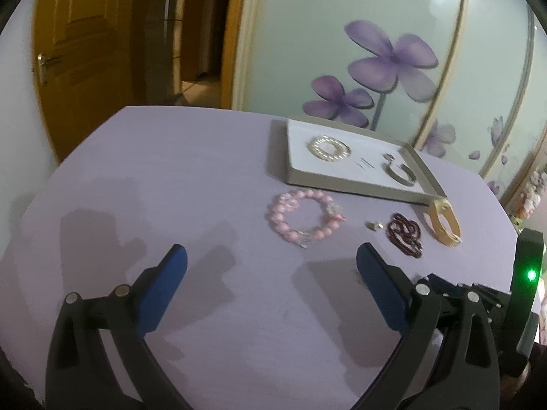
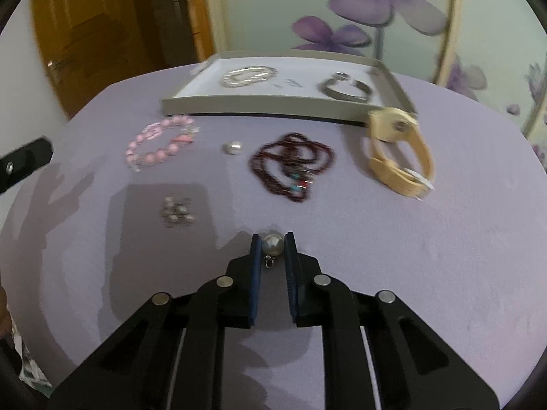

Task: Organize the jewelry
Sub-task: 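Grasp the pearl earring with the right tool while the left tool grasps the earring cluster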

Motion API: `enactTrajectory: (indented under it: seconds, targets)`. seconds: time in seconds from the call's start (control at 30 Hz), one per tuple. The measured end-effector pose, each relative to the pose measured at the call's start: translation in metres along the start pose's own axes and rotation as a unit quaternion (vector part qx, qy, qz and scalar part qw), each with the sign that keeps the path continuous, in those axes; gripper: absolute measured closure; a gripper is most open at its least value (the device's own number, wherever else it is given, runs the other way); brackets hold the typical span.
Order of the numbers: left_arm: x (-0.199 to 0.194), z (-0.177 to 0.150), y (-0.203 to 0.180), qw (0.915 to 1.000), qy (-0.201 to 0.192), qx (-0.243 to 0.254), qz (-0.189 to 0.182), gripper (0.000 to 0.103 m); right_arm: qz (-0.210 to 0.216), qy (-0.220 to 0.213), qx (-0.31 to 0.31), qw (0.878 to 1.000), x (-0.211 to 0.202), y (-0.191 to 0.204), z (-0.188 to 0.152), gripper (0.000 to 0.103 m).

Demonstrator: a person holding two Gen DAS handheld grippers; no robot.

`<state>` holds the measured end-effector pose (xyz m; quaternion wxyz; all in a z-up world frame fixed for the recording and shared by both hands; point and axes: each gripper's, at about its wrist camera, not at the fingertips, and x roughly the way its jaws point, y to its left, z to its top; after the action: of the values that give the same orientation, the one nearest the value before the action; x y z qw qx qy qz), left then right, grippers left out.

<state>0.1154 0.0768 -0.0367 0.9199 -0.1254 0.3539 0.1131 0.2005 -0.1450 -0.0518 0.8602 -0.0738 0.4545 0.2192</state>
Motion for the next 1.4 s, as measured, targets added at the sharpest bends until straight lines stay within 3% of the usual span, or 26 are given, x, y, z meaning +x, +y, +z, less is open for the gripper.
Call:
enactTrajectory:
  seconds: [0.27, 0.4, 0.5, 0.83, 1.0, 1.2, 1.4]
  targets:
    - [0.024, -0.011, -0.042, 0.9967, 0.041, 0.056, -0.041, 0.006, -0.021, -0.018, 0.09, 0.996, -0.018, -0.05, -0.001, 0.089]
    - [0.043, -0.019, -0.069, 0.992, 0.07, 0.098, -0.038, 0.028, -0.024, -0.023, 0.107, 0.994, -0.024, -0.061, 0.0, 0.089]
    - [0.055, -0.023, -0.082, 0.9895, 0.083, 0.113, -0.037, 0.039, -0.025, -0.021, 0.115, 0.993, -0.026, -0.066, -0.002, 0.089]
    - [0.077, -0.031, -0.104, 0.9847, 0.101, 0.14, -0.029, 0.058, -0.025, -0.019, 0.13, 0.991, -0.027, -0.077, -0.004, 0.089]
    - [0.078, -0.032, -0.112, 0.9832, 0.095, 0.15, -0.041, 0.093, -0.024, -0.019, 0.135, 0.99, -0.028, -0.079, -0.004, 0.089]
    - [0.074, -0.031, -0.107, 0.9831, 0.099, 0.141, -0.061, 0.094, -0.019, -0.023, 0.139, 0.99, -0.031, -0.082, -0.002, 0.089]
    - [0.05, -0.012, -0.088, 0.9882, 0.071, 0.116, -0.07, 0.095, -0.006, -0.041, 0.139, 0.989, -0.04, -0.08, 0.007, 0.089]
